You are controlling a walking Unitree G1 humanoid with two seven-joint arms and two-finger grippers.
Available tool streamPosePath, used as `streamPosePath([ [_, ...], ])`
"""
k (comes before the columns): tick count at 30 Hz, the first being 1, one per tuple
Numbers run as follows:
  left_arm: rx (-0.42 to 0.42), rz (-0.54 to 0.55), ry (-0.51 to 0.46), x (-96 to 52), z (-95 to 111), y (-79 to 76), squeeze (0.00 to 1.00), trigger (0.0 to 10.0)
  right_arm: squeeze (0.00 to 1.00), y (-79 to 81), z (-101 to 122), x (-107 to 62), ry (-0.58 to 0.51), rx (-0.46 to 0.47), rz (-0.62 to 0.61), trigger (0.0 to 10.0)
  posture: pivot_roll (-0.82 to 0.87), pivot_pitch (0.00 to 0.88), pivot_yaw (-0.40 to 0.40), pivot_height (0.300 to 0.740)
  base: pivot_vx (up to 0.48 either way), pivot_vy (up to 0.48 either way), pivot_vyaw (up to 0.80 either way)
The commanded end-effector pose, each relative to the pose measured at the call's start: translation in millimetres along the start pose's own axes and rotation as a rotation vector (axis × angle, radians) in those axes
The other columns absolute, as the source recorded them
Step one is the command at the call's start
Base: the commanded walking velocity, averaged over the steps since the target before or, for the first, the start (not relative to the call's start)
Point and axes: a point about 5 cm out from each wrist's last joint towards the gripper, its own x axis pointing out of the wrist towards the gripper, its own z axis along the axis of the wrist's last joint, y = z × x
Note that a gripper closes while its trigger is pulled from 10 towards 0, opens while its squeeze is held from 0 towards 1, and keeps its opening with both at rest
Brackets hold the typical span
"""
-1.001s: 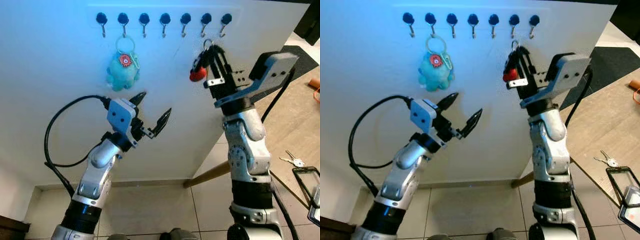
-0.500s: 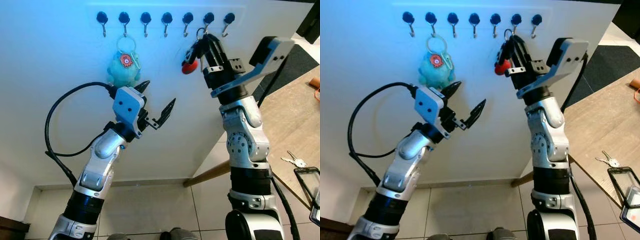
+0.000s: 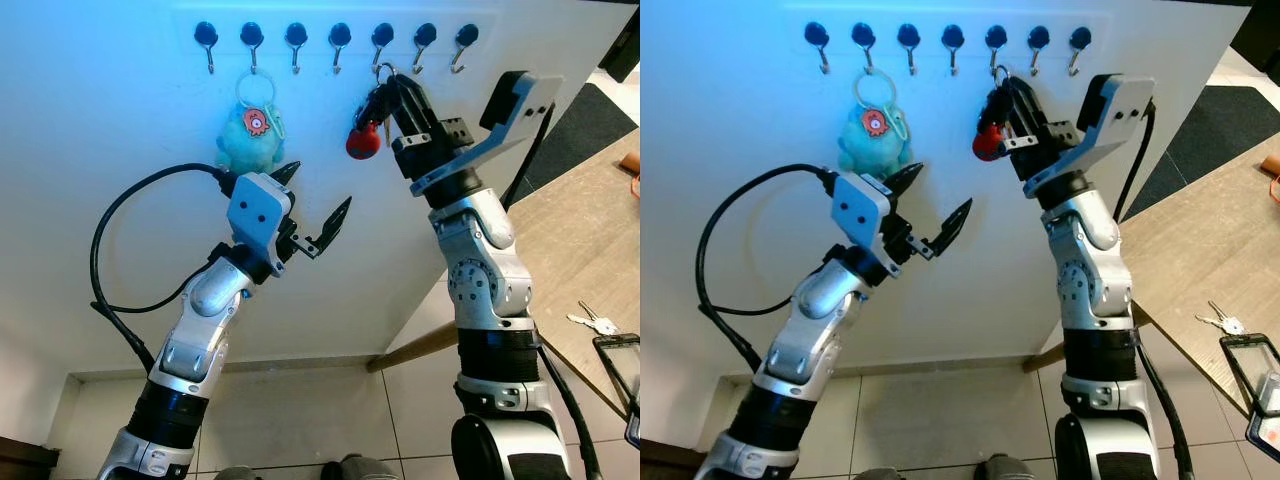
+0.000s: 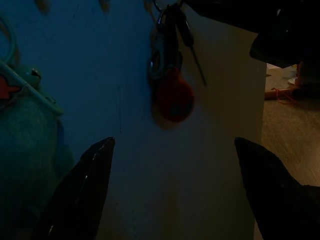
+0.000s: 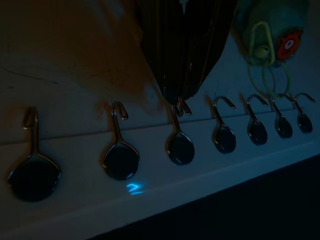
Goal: Hang keys on a hook
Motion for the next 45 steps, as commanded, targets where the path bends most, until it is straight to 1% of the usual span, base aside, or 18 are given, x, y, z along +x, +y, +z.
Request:
streamPosePath([
  [1, 0.006, -0.003, 0.004, 1.3, 0.6, -2.9, 0.00, 10.0, 0.00, 1.5, 3.3, 3.5, -0.005, -0.012, 0.025, 10.0, 0.05, 0.099, -0.056, 0.740, 0.000, 0.000, 0.00],
  [6, 0.005, -0.003, 0.006, 0.8, 0.8, -2.3, 0.00, 10.0, 0.00, 3.2, 5.8, 7.7, -0.001, -0.086, 0.041, 10.0, 0.05, 0.100, -0.055, 0.740, 0.000, 0.000, 0.00],
  [11, 0.004, -0.003, 0.006, 0.7, 0.9, -2.4, 0.00, 10.0, 0.00, 4.0, 6.8, 8.6, -0.003, -0.108, 0.044, 10.0, 0.05, 0.101, -0.054, 0.740, 0.000, 0.000, 0.00],
  [18, 0.002, -0.005, 0.009, 1.6, 0.9, -2.8, 0.00, 10.0, 0.00, 7.5, 6.4, 10.5, 0.052, -0.289, 0.088, 10.0, 0.05, 0.100, -0.054, 0.740, 0.000, 0.000, 0.00],
  [20, 0.002, -0.005, 0.009, 1.6, 0.9, -2.8, 0.00, 10.0, 0.00, 7.6, 6.5, 11.0, 0.061, -0.322, 0.093, 10.0, 0.05, 0.100, -0.054, 0.740, 0.000, 0.000, 0.00],
  [22, 0.002, -0.005, 0.009, 1.6, 0.9, -2.8, 0.00, 10.0, 0.00, 7.6, 6.5, 11.0, 0.061, -0.322, 0.093, 10.0, 0.05, 0.100, -0.054, 0.740, 0.000, 0.000, 0.00],
  [23, 0.002, -0.004, 0.009, 1.6, 1.0, -2.8, 0.00, 10.0, 0.00, 8.0, 6.8, 11.6, 0.067, -0.351, 0.100, 10.0, 0.05, 0.100, -0.054, 0.740, 0.000, 0.000, 0.00],
  [24, 0.002, -0.004, 0.009, 1.6, 1.0, -2.8, 0.00, 10.0, 0.00, 8.0, 6.8, 11.6, 0.067, -0.351, 0.100, 10.0, 0.05, 0.100, -0.054, 0.740, 0.000, 0.000, 0.00],
  [26, 0.004, -0.005, 0.006, 1.9, 1.6, -2.8, 0.00, 10.0, 0.00, 8.8, 7.0, 13.0, 0.081, -0.414, 0.115, 10.0, 0.05, 0.100, -0.054, 0.740, 0.000, 0.000, 0.00],
  [27, 0.004, -0.005, 0.006, 1.9, 1.6, -2.8, 0.00, 10.0, 0.00, 8.8, 7.0, 13.0, 0.081, -0.414, 0.115, 10.0, 0.05, 0.100, -0.054, 0.740, 0.000, 0.000, 0.00],
  [30, 0.007, -0.006, -0.001, 2.7, 2.8, -3.1, 0.00, 10.0, 0.00, 9.3, 9.0, 14.8, 0.078, -0.484, 0.128, 10.0, 0.05, 0.091, -0.055, 0.740, 0.000, 0.000, 0.00],
  [31, 0.007, -0.006, -0.001, 2.7, 2.8, -3.1, 0.00, 10.0, 0.00, 9.3, 9.0, 14.8, 0.078, -0.484, 0.128, 10.0, 0.05, 0.091, -0.055, 0.740, 0.000, 0.000, 0.00],
  [33, 0.008, -0.006, -0.003, 2.7, 2.9, -3.2, 0.00, 10.0, 0.00, 11.9, 10.0, 16.6, 0.085, -0.562, 0.157, 10.0, 0.05, 0.091, -0.055, 0.740, 0.000, 0.000, 0.00],
  [34, 0.008, -0.006, -0.003, 2.7, 2.9, -3.2, 0.00, 10.0, 0.00, 11.9, 10.0, 16.6, 0.085, -0.562, 0.157, 10.0, 0.05, 0.091, -0.055, 0.740, 0.000, 0.000, 0.00],
  [35, 0.009, -0.009, -0.002, 2.8, 2.8, -3.6, 0.00, 10.0, 0.00, 14.2, 6.9, 16.7, 0.109, -0.620, 0.189, 10.0, 0.05, 0.088, -0.055, 0.740, 0.000, 0.000, 0.00],
  [36, 0.009, -0.010, -0.001, 2.9, 2.7, -3.7, 0.00, 10.0, 0.00, 15.1, 5.1, 16.5, 0.119, -0.641, 0.201, 10.0, 0.05, 0.088, -0.055, 0.740, 0.000, 0.000, 0.00],
  [42, 0.011, -0.012, 0.001, 3.0, 2.4, -4.3, 0.00, 10.0, 0.00, 17.9, -4.4, 14.0, 0.188, -0.710, 0.260, 10.0, 0.05, 0.086, -0.058, 0.740, 0.000, 0.000, 0.00],
  [45, 0.011, -0.014, 0.004, 3.1, 2.1, -4.7, 0.00, 10.0, 0.00, 13.7, -20.2, 7.9, 0.299, -0.799, 0.306, 10.0, 0.05, 0.086, -0.058, 0.740, 0.000, 0.000, 0.00],
])
